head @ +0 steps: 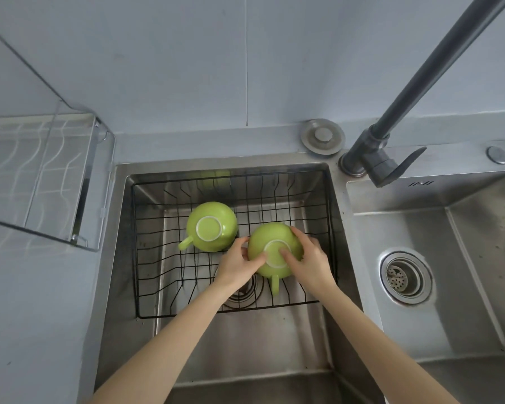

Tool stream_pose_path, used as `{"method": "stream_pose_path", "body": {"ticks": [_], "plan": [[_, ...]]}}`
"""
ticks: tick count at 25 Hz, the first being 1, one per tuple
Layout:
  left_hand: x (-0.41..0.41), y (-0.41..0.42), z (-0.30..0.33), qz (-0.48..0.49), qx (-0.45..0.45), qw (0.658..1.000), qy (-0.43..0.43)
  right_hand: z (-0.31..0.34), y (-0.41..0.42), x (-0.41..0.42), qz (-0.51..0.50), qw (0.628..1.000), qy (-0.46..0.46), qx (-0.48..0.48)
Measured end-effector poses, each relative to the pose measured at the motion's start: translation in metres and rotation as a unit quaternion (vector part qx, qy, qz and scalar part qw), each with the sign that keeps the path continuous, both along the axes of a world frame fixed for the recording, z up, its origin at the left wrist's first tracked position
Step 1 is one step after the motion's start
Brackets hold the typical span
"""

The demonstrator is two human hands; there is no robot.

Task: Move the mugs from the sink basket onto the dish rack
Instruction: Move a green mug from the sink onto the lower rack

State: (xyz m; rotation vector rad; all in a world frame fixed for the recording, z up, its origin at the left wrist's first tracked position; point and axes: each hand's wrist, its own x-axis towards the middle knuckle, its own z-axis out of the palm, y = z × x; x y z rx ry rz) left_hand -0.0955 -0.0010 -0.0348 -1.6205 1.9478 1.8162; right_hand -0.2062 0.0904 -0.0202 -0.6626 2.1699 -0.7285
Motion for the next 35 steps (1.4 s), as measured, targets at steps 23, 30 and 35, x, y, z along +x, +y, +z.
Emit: {"method": "stream_pose_path", "body": {"ticks": [23, 30, 35], "plan": [[0.204, 0.004, 0.115, -0.141, -0.176, 0.97, 0.089, 0.122, 0.004, 0.173, 0.057, 0.992, 0.048, -0.104], [0.277, -0.025, 0.127, -0.131, -0.209, 0.966, 0.082, 0.132, -0.024, 0.25, 0.1, 0.991, 0.036, -0.076], [0.325, -0.054, 0.125, -0.132, -0.224, 0.961, 0.091, 0.135, -0.057, 0.3, 0.096, 0.99, 0.037, -0.093]]}}
